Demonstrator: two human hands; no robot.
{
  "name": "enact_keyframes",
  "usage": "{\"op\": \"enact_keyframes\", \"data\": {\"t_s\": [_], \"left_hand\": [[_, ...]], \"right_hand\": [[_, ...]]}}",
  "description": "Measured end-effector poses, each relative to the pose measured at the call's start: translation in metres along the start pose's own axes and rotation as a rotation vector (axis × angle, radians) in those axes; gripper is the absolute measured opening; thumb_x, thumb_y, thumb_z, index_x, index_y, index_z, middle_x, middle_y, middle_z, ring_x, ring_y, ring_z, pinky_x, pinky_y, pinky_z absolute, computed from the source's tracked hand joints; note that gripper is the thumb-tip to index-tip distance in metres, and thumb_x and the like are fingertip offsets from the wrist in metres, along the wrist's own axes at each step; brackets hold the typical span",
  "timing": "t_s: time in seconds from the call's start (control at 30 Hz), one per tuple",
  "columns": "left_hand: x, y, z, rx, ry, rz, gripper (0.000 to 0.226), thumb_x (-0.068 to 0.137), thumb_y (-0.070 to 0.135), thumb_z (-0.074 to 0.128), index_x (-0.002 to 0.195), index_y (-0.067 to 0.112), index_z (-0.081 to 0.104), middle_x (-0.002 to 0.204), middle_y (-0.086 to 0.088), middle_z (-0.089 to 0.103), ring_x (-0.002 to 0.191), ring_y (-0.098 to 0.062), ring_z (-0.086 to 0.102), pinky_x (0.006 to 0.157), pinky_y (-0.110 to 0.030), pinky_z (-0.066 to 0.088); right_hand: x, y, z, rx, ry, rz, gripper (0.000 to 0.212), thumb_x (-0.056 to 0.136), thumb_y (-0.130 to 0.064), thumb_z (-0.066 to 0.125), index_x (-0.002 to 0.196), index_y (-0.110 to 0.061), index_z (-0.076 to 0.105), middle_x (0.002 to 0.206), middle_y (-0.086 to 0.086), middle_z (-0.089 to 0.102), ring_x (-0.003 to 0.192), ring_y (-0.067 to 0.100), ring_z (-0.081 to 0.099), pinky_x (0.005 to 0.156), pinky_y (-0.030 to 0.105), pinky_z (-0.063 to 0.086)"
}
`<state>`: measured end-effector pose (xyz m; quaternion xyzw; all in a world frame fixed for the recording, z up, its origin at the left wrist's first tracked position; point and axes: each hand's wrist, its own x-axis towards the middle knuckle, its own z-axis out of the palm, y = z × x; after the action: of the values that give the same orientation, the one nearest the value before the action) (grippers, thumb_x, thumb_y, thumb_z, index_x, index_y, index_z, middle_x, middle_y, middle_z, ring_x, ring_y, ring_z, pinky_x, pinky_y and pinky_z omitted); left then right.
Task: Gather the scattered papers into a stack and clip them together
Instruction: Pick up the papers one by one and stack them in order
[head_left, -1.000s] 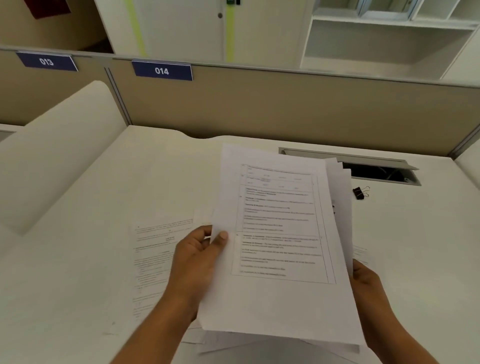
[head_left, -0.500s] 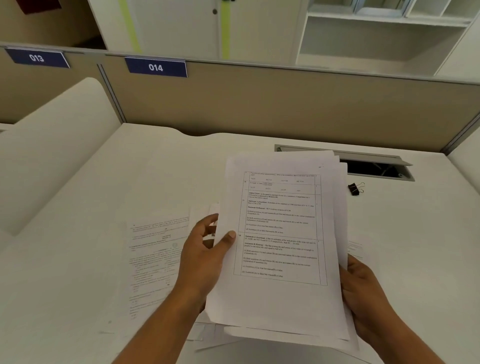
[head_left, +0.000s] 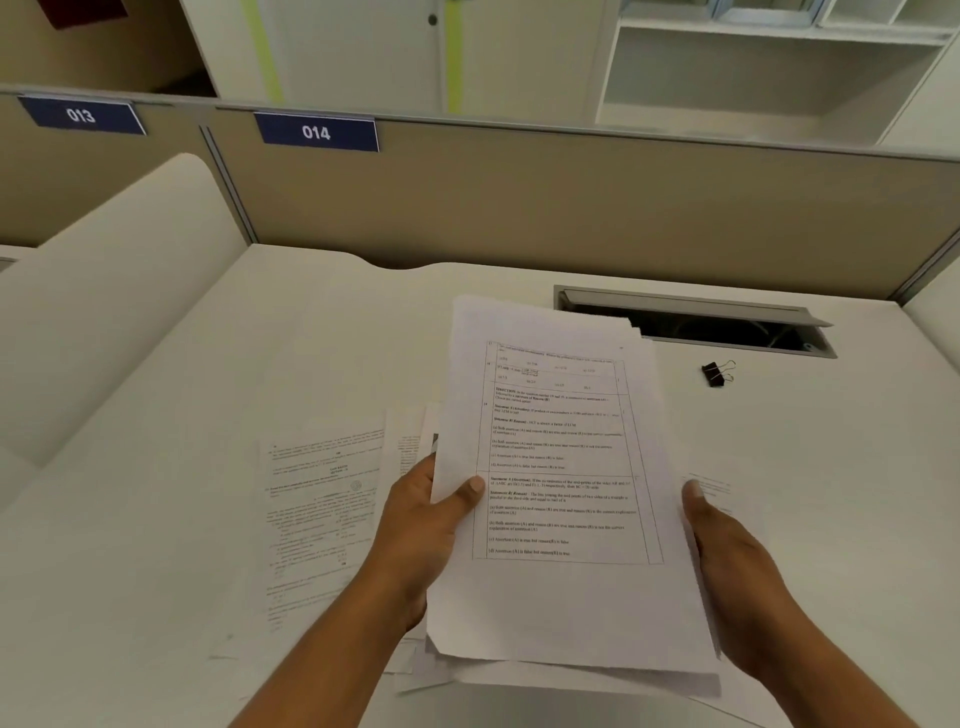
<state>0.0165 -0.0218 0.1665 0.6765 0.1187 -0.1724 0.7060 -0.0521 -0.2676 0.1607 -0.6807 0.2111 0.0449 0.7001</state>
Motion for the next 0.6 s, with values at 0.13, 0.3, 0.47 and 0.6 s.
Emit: {"op": "enact_keyframes", "data": {"t_s": [0.13,0.3,0.47,0.6], "left_hand": [[0.0,-0.001,0.001,-0.004,-0.005,0.03,0.025,0.096,0.016,0.065,0.119,0.024,0.069,0.108,0.003,0.079,0.097,-0.02,0.076,0.086,-0.045,0.062],[0.002,-0.003,0.001,0.019,-0.019,0.051,0.025,0.093,0.016,0.069,0.116,0.023,0.07,0.108,0.003,0.079,0.095,-0.019,0.077,0.084,-0.043,0.063],[0.004,-0.008,-0.004,0.071,0.001,0.05,0.018,0.096,0.029,0.064,0.114,0.029,0.067,0.101,0.01,0.078,0.089,-0.009,0.075,0.07,-0.02,0.059],[0.015,-0.029,-0.03,0.278,0.172,0.012,0.023,0.1,0.039,0.055,0.116,0.025,0.061,0.097,0.008,0.075,0.083,-0.012,0.073,0.071,-0.026,0.056]], "right_hand": [[0.0,0.001,0.002,0.072,-0.021,-0.037,0.066,0.066,-0.066,0.076,0.116,-0.023,0.074,0.118,0.0,0.075,0.11,0.023,0.071,0.102,0.05,0.05],[0.004,0.007,0.003,0.085,0.037,-0.026,0.033,0.082,-0.033,0.072,0.109,-0.013,0.074,0.104,0.009,0.079,0.087,0.027,0.077,0.076,0.039,0.064],[0.003,0.013,0.0,0.093,0.068,-0.024,0.037,0.077,-0.04,0.076,0.105,-0.016,0.076,0.102,0.011,0.079,0.088,0.032,0.076,0.076,0.044,0.061],[0.005,0.016,-0.008,0.062,0.124,-0.005,0.016,0.094,-0.017,0.061,0.103,-0.013,0.073,0.092,0.01,0.08,0.075,0.026,0.077,0.06,0.034,0.063]]}}
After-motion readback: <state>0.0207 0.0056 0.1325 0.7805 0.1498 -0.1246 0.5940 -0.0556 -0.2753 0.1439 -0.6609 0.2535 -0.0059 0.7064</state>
